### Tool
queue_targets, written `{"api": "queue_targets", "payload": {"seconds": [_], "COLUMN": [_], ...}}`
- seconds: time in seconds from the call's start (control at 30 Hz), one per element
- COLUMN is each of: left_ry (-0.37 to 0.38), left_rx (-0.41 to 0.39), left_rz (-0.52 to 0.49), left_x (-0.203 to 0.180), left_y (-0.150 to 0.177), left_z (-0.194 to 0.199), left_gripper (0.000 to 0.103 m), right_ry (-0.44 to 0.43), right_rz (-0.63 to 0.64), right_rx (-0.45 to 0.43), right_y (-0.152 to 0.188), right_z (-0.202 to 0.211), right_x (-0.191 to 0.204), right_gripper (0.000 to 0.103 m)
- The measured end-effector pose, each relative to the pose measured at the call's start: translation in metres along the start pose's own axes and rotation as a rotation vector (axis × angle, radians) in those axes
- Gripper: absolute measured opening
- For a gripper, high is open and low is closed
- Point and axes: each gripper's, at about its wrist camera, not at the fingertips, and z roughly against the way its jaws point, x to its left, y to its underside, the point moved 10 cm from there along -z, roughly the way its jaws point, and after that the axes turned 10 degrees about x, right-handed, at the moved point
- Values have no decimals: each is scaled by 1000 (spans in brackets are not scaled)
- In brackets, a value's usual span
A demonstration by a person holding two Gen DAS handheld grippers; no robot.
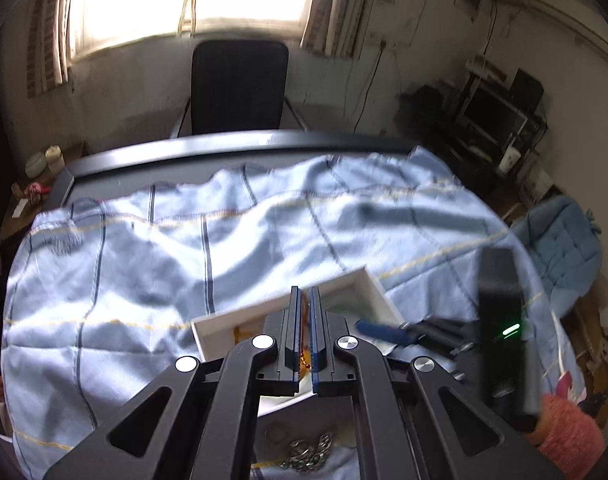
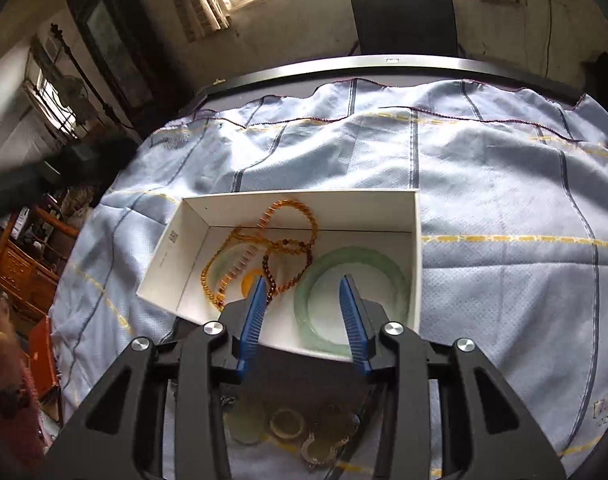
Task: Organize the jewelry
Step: 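Lower the amber necklace into the white box and open the left tool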
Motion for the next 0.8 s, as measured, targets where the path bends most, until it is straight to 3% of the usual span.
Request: {"api": "queue_targets", "payload": {"seconds": [0.07, 0.13, 0.2, 0.33, 0.4, 0.5, 0.6, 0.8], "left_ry": [-29, -65, -127, -139, -161, -201, -223, -139], "left_rx": [22, 33, 19, 37, 45, 63, 101, 205], "left_rz": [3, -22, -58, -100, -107, -102, -59, 80], "left_x": [8, 11, 14, 9, 8, 11, 22, 44], "left_y": [10, 24, 42, 85, 110, 136, 157, 179], "left_z": [-11, -17, -17, -17, -15, -16, -22, -44], "left_gripper": [7, 21, 57, 63, 73, 77, 81, 90], "right_ry": [-17, -28, -19, -55, -85, -116, -75, -23], "right_rz": [-15, -19, 3, 18, 30, 46, 119, 199], "right_rx": [-9, -27, -42, -51, -42, -26, 13, 64], "right_y": [4, 14, 27, 67, 90, 117, 140, 171], "right_z": [9, 25, 40, 62, 64, 61, 49, 30], "right_x": [-2, -2, 2, 11, 19, 25, 27, 33], "right_gripper": [45, 52, 57, 61, 62, 63, 63, 63]}}
